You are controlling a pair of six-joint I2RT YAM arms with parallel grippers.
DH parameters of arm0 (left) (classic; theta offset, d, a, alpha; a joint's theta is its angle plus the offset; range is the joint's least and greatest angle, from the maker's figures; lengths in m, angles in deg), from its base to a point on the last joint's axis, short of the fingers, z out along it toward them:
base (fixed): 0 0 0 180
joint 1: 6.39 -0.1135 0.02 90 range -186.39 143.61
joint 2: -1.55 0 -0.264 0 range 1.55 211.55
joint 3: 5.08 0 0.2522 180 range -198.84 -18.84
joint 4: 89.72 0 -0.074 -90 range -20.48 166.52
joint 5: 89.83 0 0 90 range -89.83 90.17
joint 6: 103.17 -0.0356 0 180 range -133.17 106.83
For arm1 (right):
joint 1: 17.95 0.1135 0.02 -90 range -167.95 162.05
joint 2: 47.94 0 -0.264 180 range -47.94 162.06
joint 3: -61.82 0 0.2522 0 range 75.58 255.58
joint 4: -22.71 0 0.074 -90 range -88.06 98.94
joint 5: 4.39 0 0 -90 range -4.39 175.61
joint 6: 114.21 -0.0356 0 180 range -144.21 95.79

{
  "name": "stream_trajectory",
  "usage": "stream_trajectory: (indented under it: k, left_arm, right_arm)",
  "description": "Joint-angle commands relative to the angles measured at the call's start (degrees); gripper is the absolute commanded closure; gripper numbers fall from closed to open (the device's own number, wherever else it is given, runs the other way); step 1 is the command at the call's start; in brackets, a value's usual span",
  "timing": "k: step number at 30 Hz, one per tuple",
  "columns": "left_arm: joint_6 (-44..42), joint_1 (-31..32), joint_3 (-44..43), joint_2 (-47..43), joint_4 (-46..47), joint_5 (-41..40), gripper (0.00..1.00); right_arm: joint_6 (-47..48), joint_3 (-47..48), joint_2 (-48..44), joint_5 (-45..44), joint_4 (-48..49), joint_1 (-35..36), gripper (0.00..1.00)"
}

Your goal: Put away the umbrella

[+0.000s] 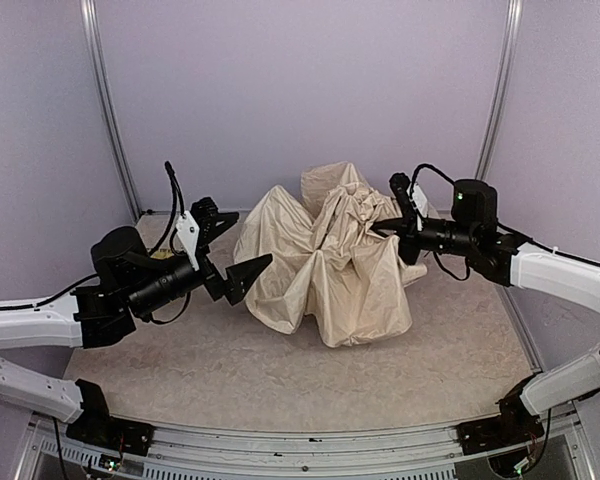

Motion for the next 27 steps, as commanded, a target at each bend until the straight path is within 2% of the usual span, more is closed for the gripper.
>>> stream_trajectory:
  k: [1, 6, 8, 13, 17, 20, 24, 27]
  left_arm:
    - [4.8, -4.7, 7.4, 2.4, 8.3, -1.0, 0.01]
    - [4.0, -7.8, 3.6, 10.1, 12.2, 0.4, 0.01]
    - [2.8, -8.0, 0.9, 14.1, 12.7, 2.5, 0.01]
    - [4.9, -7.6, -6.0, 24.1, 15.3, 11.7, 0.02]
    - [9.3, -5.4, -11.0, 31.4, 20.8, 19.6, 0.06]
    - [9.2, -2.7, -14.7, 35.4, 20.2, 20.9, 0.09]
    - [12.8, -2.1, -14.1, 36.9, 23.1, 23.3, 0.19]
    - [14.9, -2.2, -11.5, 35.6, 27.0, 23.8, 0.38]
  right_arm:
    - [0.1, 2.3, -2.7, 4.5, 1.9, -0.2, 1.0]
    - [1.7, 2.2, -1.6, 16.9, 1.1, -0.1, 0.98]
    - [1.9, 2.4, -1.0, 18.9, 0.6, 0.4, 0.97]
    - [2.9, 3.6, 0.7, 20.3, -0.1, 3.3, 0.95]
    - [4.5, 6.5, 3.7, 17.4, -1.1, 7.6, 0.93]
    - [3.9, 11.7, 6.6, 16.6, -2.7, 9.6, 0.88]
    - [1.4, 13.6, 7.9, 15.9, 0.1, 10.7, 0.77]
    - [1.1, 13.4, 8.2, 14.5, 0.5, 10.7, 0.68]
